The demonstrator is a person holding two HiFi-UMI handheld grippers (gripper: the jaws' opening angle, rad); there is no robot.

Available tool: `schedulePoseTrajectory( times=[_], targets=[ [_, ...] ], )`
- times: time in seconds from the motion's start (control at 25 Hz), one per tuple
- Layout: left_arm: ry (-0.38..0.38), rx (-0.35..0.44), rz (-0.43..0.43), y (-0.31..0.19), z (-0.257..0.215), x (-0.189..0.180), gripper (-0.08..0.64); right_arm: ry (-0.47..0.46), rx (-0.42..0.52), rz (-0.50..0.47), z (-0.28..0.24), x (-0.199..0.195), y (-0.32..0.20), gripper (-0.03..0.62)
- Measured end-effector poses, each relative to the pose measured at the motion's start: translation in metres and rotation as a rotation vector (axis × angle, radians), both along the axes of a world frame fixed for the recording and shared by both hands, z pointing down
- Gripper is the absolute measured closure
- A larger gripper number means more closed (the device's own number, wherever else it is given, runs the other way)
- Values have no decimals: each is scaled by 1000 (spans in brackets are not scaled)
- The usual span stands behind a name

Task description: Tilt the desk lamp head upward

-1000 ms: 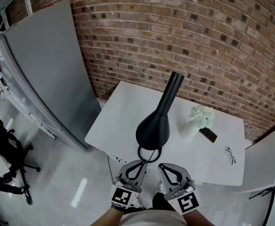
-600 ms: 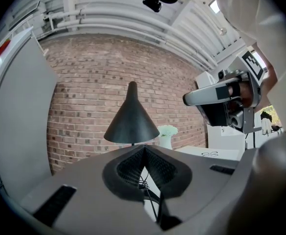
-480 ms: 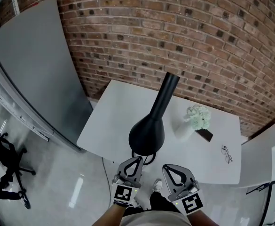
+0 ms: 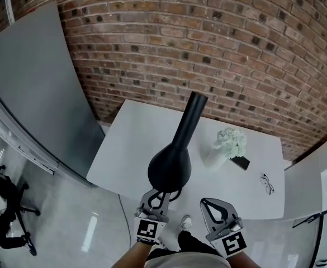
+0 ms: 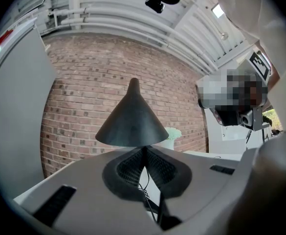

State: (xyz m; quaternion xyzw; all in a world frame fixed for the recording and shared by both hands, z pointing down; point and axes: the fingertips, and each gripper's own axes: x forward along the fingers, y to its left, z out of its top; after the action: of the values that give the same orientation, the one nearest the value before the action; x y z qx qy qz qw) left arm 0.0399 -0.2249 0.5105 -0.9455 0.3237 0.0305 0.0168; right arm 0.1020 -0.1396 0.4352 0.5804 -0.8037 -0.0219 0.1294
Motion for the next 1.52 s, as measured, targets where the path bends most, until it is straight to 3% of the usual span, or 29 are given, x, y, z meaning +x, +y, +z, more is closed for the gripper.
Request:
schedulePoseTrajectory(
  times=[0.4, 0.84, 1.52],
  targets=[
    [14, -1, -30, -16, -2, 7, 554, -10, 15, 30, -6, 23, -8, 575],
    [-12, -2, -77, -32, -2, 9, 554, -28, 34, -17, -10, 28, -26, 575],
    [-71, 39, -153, -19, -24, -6, 554, -95, 86, -181, -18, 9, -54, 575]
  ],
)
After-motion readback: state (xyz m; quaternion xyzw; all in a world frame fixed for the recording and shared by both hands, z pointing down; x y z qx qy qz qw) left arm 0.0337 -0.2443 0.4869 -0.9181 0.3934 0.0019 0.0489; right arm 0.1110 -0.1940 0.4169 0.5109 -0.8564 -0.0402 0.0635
